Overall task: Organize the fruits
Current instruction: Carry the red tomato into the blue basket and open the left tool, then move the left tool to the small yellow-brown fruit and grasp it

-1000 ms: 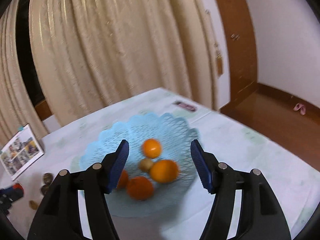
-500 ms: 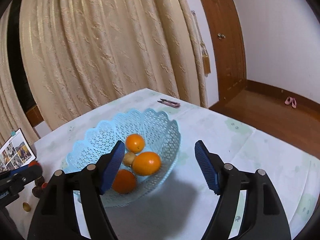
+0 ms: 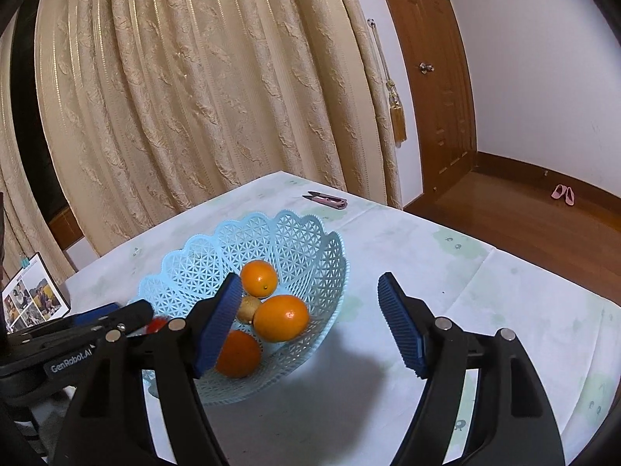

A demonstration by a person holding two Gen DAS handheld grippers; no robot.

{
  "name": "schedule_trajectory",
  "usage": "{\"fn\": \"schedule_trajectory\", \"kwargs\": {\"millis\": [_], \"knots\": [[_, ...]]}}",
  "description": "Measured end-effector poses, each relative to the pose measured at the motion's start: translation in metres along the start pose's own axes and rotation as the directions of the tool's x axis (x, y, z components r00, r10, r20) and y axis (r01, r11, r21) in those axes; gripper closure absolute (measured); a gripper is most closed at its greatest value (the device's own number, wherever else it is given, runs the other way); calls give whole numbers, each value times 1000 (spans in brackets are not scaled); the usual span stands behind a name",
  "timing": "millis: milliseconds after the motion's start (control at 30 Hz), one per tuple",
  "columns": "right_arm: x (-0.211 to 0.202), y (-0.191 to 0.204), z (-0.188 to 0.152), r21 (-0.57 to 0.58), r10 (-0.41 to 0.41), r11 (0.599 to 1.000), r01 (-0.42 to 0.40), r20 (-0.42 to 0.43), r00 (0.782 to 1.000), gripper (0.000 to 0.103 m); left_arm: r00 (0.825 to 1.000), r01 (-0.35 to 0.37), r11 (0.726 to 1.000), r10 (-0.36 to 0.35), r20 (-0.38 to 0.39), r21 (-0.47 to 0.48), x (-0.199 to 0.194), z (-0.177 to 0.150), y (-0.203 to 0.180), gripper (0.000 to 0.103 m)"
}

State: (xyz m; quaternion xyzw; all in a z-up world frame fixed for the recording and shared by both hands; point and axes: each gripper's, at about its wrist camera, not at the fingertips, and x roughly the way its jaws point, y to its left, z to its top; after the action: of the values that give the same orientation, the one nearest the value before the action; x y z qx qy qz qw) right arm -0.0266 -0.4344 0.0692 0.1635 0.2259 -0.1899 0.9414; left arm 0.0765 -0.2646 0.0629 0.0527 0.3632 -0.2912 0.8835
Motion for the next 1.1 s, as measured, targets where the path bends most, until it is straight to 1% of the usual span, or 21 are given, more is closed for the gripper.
{"fn": "schedule_trajectory", "kwargs": {"millis": [33, 133, 233, 433, 500, 600, 633, 733, 767, 833, 900, 1000, 1100], "knots": [[0, 0, 0, 1, 1, 1000, -1, 1, 1000, 29, 1000, -9, 1000, 9, 20, -7, -2, 0, 2, 28], [-1, 0, 0, 3, 6, 1000, -6, 10, 1000, 29, 1000, -11, 1000, 12, 22, -12, -5, 1, 8, 27], [-4, -1, 1, 8, 10, 1000, -10, 30, 1000, 29, 999, -22, 999, 23, 42, -35, -13, 2, 17, 20], [-12, -3, 1, 18, 26, 999, -27, 65, 998, 29, 995, -18, 998, 23, 96, -53, -38, 0, 39, 18], [-14, 0, 1, 6, 33, 999, -33, 71, 997, 29, 995, -25, 997, 31, 98, -67, -46, -3, 49, 18], [-17, 5, 0, -16, 34, 999, -33, 79, 996, 28, 993, -63, 993, 73, 97, -103, -59, -10, 69, 18], [-18, 7, -1, -24, 34, 999, -32, 81, 996, 28, 991, -92, 990, 102, 91, -110, -64, -13, 76, 18], [-20, 13, -3, -42, 44, 998, -41, 74, 996, 28, 983, -157, 981, 166, 76, -114, -77, -22, 95, 18], [-21, 16, -4, -49, 46, 998, -43, 73, 996, 28, 978, -186, 976, 195, 72, -112, -82, -25, 102, 18], [-24, 22, -5, -60, 62, 997, -58, 65, 996, 28, 972, -216, 970, 225, 74, -107, -91, -32, 112, 18], [-25, 29, -6, -65, 81, 995, -78, 51, 995, 28, 967, -235, 966, 244, 72, -111, -100, -38, 121, 18], [-27, 42, -10, -79, 125, 989, -123, 20, 992, 28, 965, -247, 962, 256, 61, -118, -109, -48, 133, 18], [-32, 58, -13, -109, 156, 982, -154, 13, 988, 28, 962, -264, 956, 271, 41, -127, -113, -59, 144, 18]]}}
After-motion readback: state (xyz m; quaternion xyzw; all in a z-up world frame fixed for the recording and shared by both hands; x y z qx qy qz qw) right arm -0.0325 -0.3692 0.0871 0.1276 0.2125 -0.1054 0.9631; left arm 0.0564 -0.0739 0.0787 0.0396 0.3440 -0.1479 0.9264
